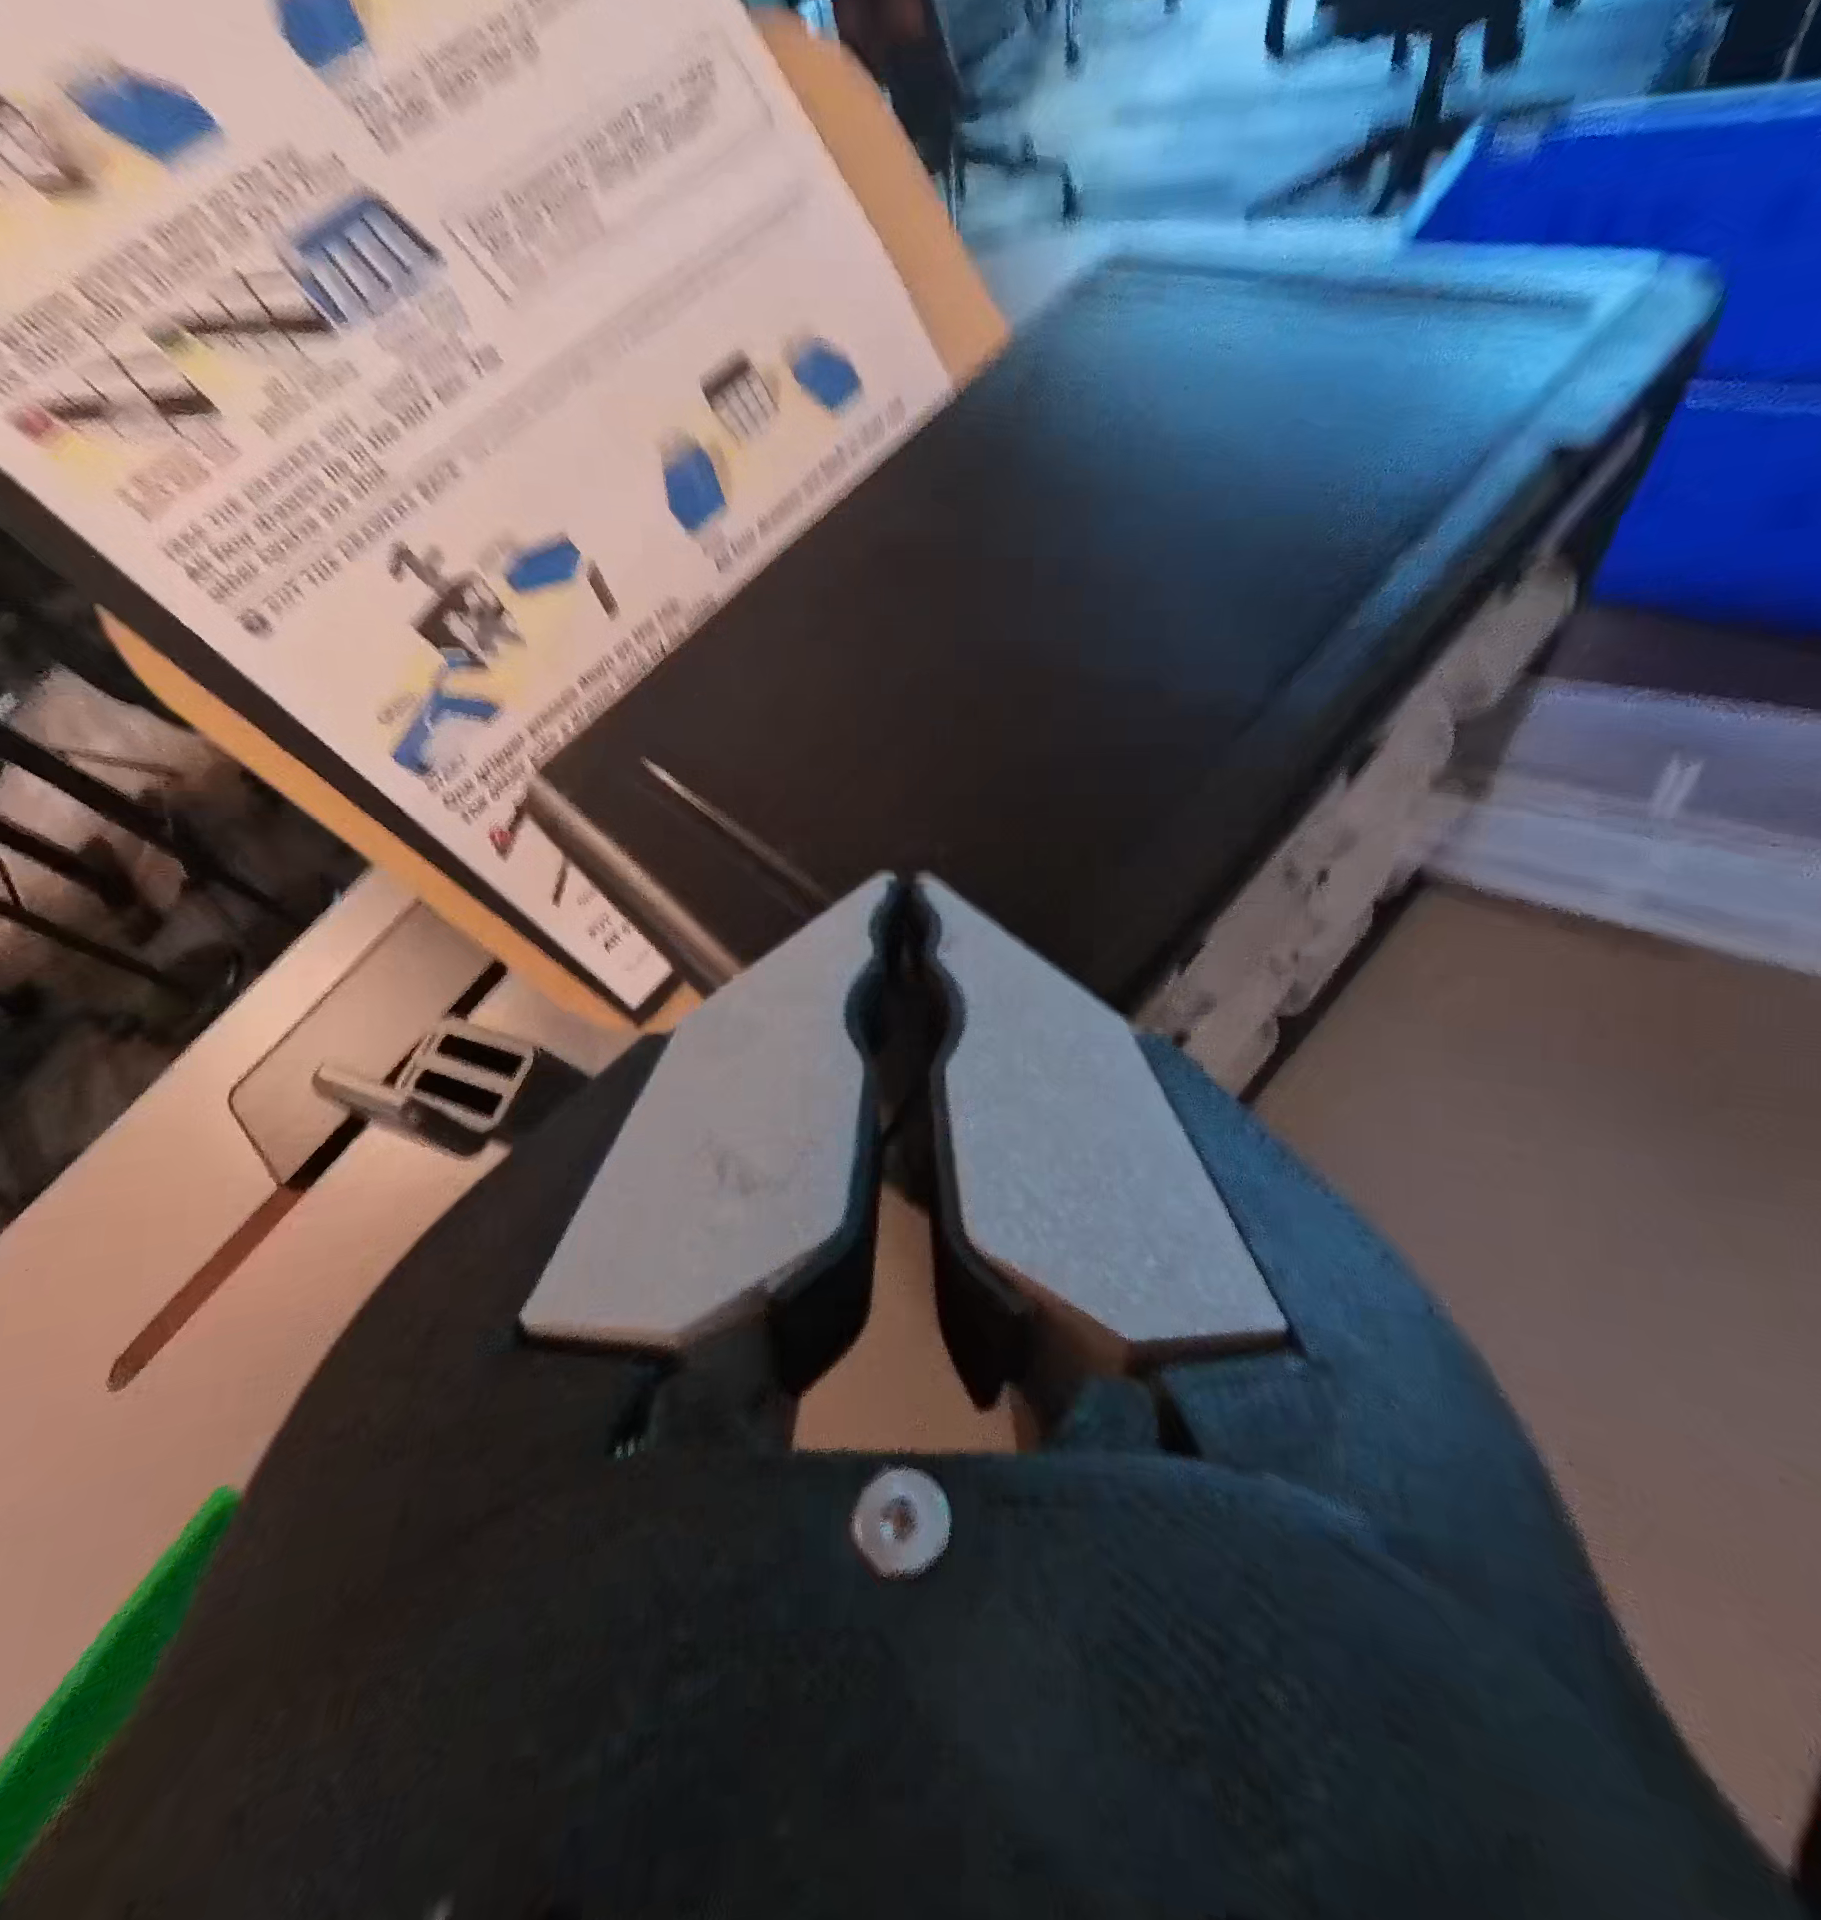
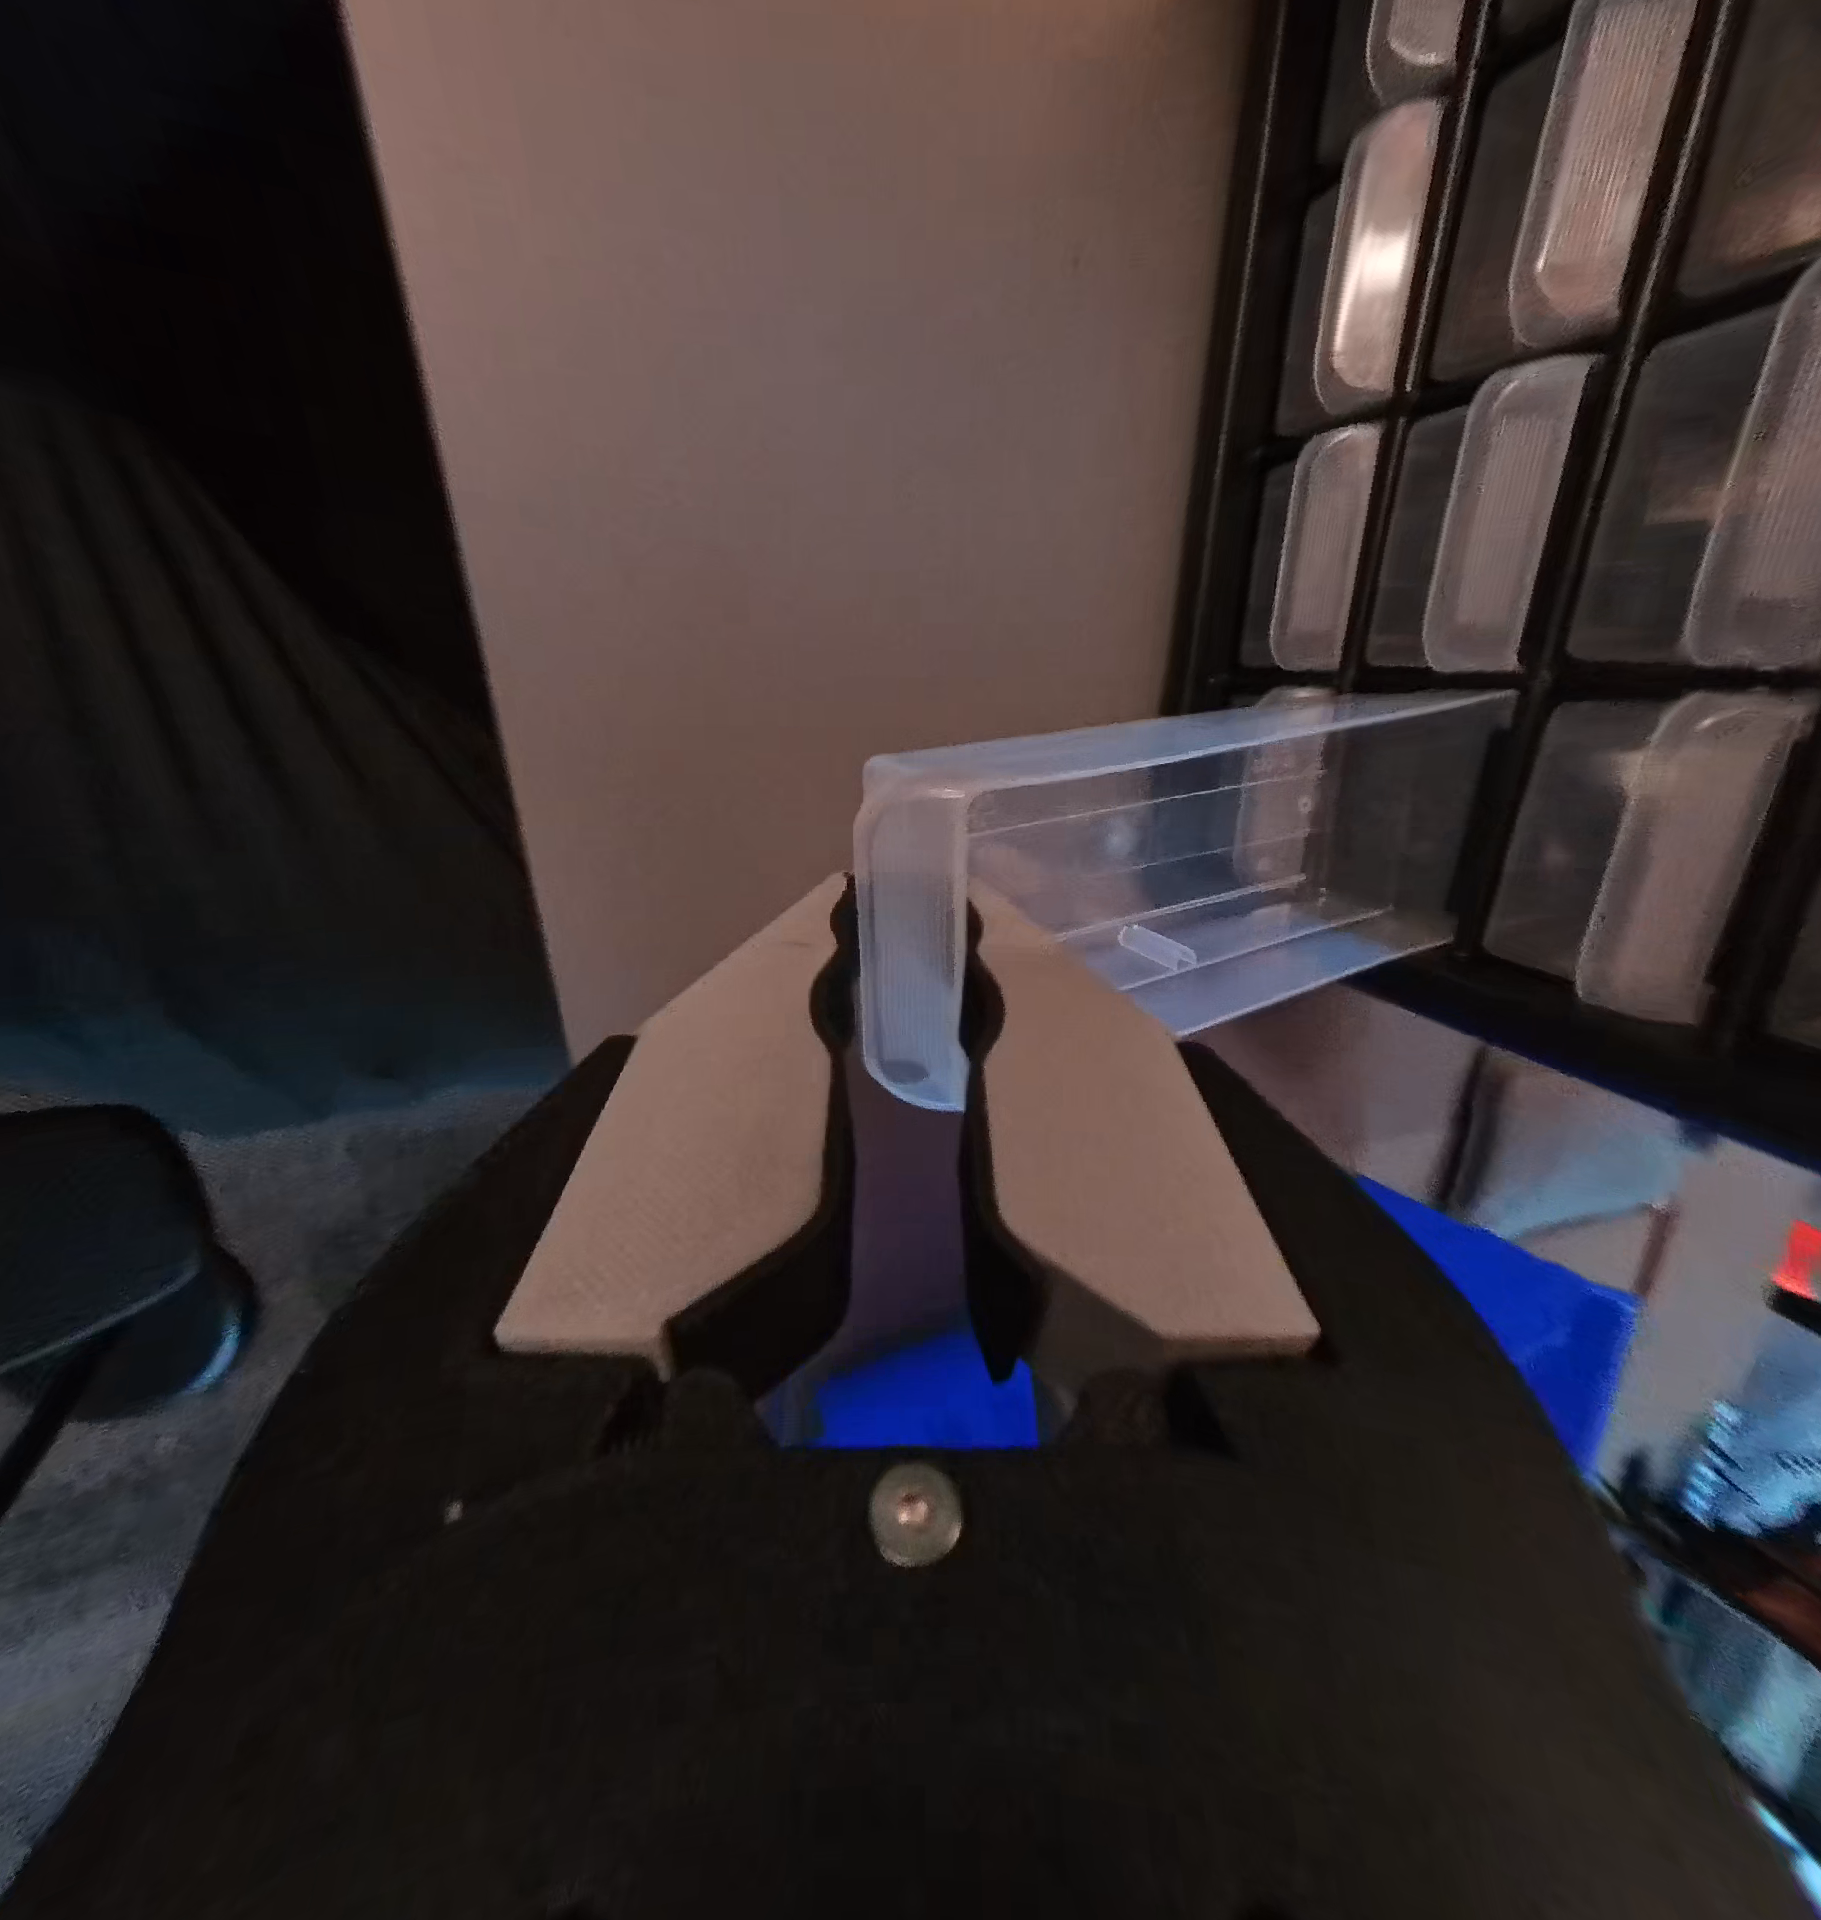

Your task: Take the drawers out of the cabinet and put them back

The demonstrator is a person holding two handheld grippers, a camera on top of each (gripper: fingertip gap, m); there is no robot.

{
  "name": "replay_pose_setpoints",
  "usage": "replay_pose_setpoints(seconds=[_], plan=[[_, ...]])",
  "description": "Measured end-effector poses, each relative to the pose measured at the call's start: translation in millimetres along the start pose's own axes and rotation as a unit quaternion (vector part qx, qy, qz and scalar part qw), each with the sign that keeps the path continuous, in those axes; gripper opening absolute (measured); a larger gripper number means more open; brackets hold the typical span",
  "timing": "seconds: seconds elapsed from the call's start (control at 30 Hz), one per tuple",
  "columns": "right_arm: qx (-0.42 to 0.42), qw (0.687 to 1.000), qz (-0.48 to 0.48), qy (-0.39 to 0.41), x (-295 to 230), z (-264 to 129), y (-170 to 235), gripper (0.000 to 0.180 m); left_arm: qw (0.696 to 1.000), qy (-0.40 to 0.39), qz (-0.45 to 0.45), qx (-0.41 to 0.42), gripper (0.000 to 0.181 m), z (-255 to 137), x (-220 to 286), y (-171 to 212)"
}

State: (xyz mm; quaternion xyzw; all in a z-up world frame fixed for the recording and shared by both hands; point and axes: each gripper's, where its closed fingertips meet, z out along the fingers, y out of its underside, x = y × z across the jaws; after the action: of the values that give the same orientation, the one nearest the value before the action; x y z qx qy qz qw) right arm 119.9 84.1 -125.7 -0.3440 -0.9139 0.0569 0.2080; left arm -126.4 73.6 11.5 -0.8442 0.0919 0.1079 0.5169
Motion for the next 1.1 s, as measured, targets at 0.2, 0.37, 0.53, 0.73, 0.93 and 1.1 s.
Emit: replay_pose_setpoints(seconds=[0.2, 0.37, 0.53, 0.73, 0.93, 1.1], plan=[[-0.006, 0.999, -0.021, -0.026, 4, -11, 4, 0.014, 0.999, -0.028, 0.035, -0.003, 0.0, 3, 1, -1], [0.01, 0.994, 0.036, -0.101, 11, -30, -20, 0.014, 0.999, -0.023, 0.027, -0.025, 0.0, 3, 2, 0], [-0.016, 0.988, 0.113, -0.104, 5, -19, -41, 0.014, 0.999, -0.034, 0.027, -0.021, 0.0, 4, 1, -1], [-0.028, 0.994, 0.099, -0.048, -30, -25, -44, 0.014, 1.0, -0.027, -0.007, -0.012, 0.0, 4, 2, -1], [0.059, 0.965, 0.249, 0.055, 3, -110, 42, 0.014, 1.0, 0.002, -0.021, -0.014, 0.0, 0, 15, -3], [0.035, 0.894, 0.425, 0.137, 70, -130, 152, 0.014, 0.999, 0.022, -0.027, -0.024, 0.0, 4, 19, -6]])
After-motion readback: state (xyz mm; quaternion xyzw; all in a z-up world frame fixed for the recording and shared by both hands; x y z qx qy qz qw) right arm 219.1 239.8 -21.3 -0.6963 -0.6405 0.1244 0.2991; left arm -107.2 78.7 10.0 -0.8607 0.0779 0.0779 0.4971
